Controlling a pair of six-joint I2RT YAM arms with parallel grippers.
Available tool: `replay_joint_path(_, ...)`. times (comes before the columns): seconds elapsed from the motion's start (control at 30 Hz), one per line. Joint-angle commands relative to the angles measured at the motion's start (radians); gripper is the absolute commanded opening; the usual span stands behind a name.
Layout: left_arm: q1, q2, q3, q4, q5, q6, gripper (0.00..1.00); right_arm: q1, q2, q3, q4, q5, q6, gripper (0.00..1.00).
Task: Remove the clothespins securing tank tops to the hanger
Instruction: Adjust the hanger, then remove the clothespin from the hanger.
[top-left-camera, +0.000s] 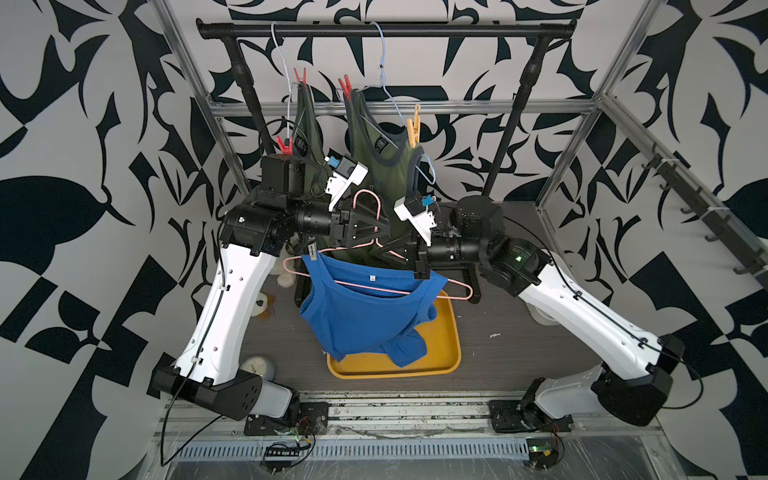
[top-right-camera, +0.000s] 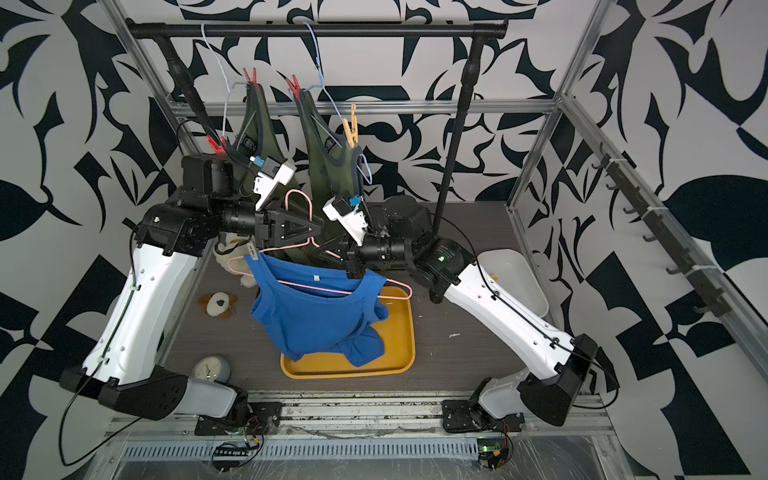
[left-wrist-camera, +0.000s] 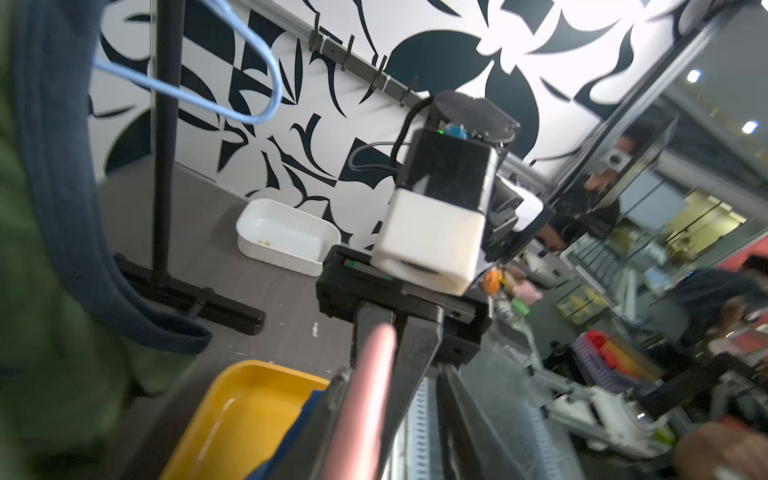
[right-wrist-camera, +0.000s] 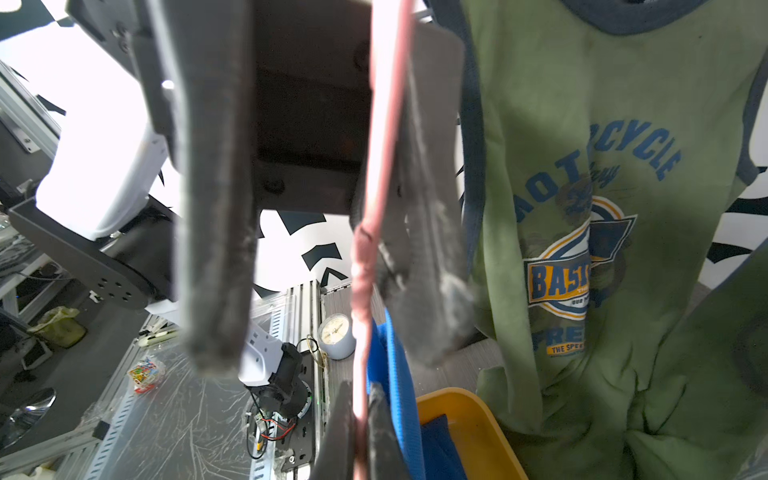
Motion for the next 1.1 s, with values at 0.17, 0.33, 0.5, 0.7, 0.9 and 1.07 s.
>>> replay_joint_path(0.17, -0.004, -0.072, 0.126, -0.228, -0.167, 0.217, 0.66, 0.003, -0.082, -0.012, -0.011, 0.033, -0.11, 0.0)
replay_joint_path(0.33, -0.004, -0.143, 0.128, -0.398, -0.345, 0.35, 0.79, 0.002, -0.128, -0.018, -0.083, 0.079, -0.18, 0.0)
replay_joint_path(0.5, -0.003, -0.208, 0.062, -0.54, -0.402, 0.44, 0.93, 0.002, -0.167, -0.009, -0.16, 0.099, -0.239, 0.0)
replay_joint_path(0.7, -0.003, -0.273, -0.033, -0.526, -0.515, 0.512, 0.99, 0.001, -0.187, 0.011, -0.232, 0.098, -0.283, 0.0)
replay_joint_path(0.9, -0.003, -0.26, -0.022, -0.516, -0.592, 0.565, 1.0, 0.001, -0.202, 0.013, -0.265, 0.091, -0.305, 0.0)
replay_joint_path(1.07, -0.002, -0.233, -0.028, -0.519, -0.62, 0.618, 0.99, 0.001, -0.216, 0.019, -0.295, 0.086, -0.322, 0.0)
